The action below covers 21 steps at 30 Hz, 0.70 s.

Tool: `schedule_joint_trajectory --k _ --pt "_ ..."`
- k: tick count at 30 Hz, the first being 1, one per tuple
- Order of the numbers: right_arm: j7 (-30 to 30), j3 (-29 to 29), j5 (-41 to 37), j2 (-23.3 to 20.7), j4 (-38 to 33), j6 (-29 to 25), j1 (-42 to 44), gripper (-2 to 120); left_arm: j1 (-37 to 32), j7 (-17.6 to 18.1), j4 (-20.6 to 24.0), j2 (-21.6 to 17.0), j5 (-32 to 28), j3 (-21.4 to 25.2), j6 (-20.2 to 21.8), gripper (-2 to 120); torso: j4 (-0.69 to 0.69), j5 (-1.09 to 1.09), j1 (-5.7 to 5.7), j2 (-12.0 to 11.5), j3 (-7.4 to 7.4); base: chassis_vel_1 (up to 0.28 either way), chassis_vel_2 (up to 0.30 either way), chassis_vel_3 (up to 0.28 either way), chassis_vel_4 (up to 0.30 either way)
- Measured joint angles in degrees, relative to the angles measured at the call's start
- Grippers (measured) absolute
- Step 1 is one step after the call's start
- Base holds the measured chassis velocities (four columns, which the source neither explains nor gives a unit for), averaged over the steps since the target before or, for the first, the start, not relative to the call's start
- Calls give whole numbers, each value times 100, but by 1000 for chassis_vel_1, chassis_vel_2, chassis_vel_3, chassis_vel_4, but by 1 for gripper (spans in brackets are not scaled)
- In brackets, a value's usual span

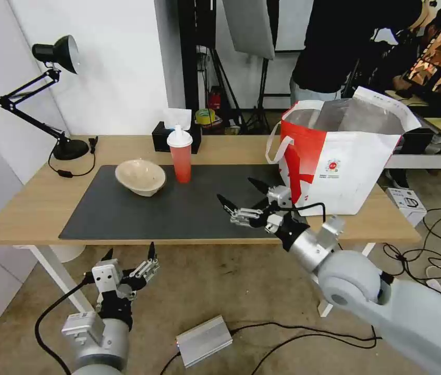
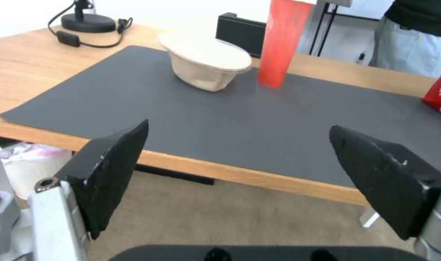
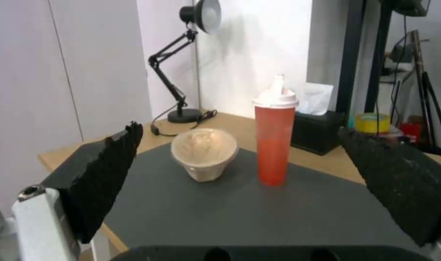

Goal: Pick up the trash from the table and place it into the takeout bag.

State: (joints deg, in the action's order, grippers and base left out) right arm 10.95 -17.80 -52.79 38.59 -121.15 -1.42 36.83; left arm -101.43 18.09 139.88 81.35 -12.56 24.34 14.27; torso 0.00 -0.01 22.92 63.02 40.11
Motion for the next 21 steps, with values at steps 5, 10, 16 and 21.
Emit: schedule_joint_trajectory --k 5,10,16,21 --pt "51 -263 -61 146 196 85 -388 100 11 1 -8 2 4 -5 -2 100 1 0 0 0 -1 0 0 0 0" --pt "65 -505 -90 367 539 87 -694 100 11 6 -17 5 7 -10 -6 100 0 0 0 0 -1 0 0 0 0" --pt "119 -733 -200 738 956 127 -1010 100 33 6 -98 10 23 9 -17 100 0 -1 0 1 0 0 0 0 0" --pt "281 -854 -24 1096 1217 234 -1096 100 16 6 -99 41 40 1 -23 100 0 0 0 1 0 0 0 0 0"
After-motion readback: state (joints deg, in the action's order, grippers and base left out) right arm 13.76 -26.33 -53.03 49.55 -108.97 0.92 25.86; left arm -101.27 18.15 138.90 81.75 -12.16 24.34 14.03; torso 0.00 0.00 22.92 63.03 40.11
